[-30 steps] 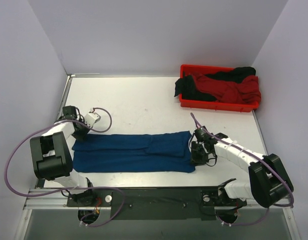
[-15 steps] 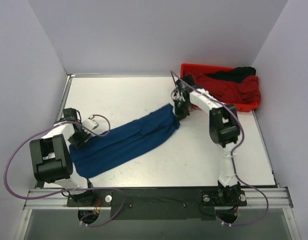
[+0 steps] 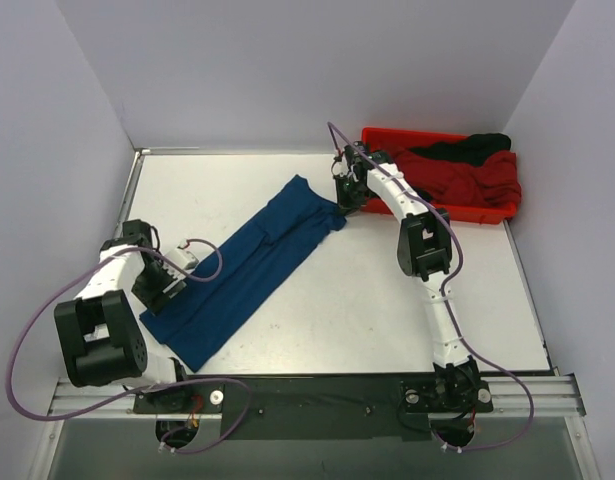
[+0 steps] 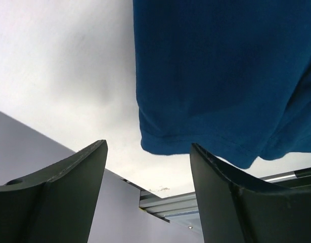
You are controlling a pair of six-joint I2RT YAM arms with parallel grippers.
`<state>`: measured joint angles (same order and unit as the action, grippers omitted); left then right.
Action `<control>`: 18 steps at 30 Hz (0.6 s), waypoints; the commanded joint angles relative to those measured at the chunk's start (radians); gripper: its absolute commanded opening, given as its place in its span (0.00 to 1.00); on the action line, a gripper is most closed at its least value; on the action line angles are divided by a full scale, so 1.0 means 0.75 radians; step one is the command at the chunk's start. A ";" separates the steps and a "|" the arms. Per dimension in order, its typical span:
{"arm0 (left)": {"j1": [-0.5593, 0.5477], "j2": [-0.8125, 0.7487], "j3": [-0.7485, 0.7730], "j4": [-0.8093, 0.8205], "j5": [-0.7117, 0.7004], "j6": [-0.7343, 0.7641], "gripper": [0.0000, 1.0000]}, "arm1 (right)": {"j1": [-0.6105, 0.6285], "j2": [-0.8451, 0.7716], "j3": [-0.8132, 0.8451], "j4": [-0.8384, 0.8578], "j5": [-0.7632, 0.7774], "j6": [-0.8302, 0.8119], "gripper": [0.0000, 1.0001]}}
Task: Fold and stack the t-shirts
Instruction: Rotate the tshirt 90 degrees
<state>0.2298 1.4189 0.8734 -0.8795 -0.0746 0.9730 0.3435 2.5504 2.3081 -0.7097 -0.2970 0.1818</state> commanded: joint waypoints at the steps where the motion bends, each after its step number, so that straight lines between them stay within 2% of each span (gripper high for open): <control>1: -0.002 0.129 0.109 0.019 0.026 -0.066 0.75 | -0.012 -0.028 0.076 0.063 0.085 -0.052 0.00; 5: -0.006 0.184 0.163 0.048 0.081 -0.095 0.74 | -0.026 0.082 0.197 0.067 0.044 -0.066 0.00; 9: -0.047 0.237 0.134 0.072 0.099 -0.105 0.73 | -0.061 0.097 0.271 0.113 0.044 -0.028 0.00; 14: -0.283 0.282 0.018 0.076 0.093 -0.168 0.70 | -0.088 0.093 0.277 0.283 0.028 0.029 0.00; 16: -0.294 0.299 0.003 0.083 0.099 -0.193 0.64 | -0.088 0.105 0.299 0.294 -0.009 0.028 0.22; 17: -0.294 0.305 0.003 0.072 0.099 -0.201 0.58 | -0.084 0.093 0.295 0.294 0.003 0.022 0.41; 18: -0.294 0.319 -0.001 0.064 0.138 -0.217 0.56 | -0.082 0.083 0.287 0.298 0.030 -0.007 0.47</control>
<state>0.0097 1.6264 0.9012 -0.8303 -0.0471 0.8673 0.3031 2.6160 2.4851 -0.5304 -0.3103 0.2085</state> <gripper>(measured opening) 0.607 0.330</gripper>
